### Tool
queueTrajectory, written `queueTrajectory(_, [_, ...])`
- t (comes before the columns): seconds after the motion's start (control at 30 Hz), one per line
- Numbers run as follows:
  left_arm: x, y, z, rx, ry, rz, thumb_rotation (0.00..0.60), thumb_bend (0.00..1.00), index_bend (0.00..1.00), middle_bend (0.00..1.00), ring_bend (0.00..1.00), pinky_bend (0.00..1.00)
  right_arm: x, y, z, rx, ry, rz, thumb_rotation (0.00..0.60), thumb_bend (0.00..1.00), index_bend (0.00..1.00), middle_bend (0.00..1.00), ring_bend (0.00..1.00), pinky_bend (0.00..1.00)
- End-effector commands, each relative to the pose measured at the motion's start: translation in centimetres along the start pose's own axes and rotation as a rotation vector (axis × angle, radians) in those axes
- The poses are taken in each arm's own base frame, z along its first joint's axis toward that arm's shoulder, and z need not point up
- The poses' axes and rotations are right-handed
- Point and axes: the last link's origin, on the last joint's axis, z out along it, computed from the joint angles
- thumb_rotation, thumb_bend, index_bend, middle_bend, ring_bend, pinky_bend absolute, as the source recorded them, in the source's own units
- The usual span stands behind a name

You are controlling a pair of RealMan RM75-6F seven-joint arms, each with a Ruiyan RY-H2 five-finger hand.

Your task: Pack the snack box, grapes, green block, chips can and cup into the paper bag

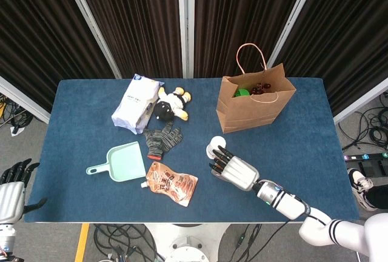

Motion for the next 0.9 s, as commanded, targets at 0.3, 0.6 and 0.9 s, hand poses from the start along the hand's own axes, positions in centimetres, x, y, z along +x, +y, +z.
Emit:
queueTrajectory(0.3, [0.0,-0.2,-0.1,0.004,0.005,-0.001,0.600,0.04,0.24,0.20,0.12,0.15,1.3,0.3,0.1,-0.015,0.140,0.023,0.600,0.18,0.57,0.47,0.18,0.05])
queueTrajectory(0.6, [0.4,0.1,0.2,-0.011,0.010,0.009,0.600,0.04,0.24,0.20,0.12,0.15,10.9,6.1,-3.0,-0.172,0.497,0.099,0.600,0.18,0.60,0.49,0.21,0.16])
queueTrajectory(0.9, [0.3,0.2,0.1,-0.013,0.006,0.011,0.600,0.04,0.24,0.20,0.12,0.15,19.5,13.7,-5.4,-0.389,0.681,0.144,0.600,0.18,0.60,0.49,0.21,0.19])
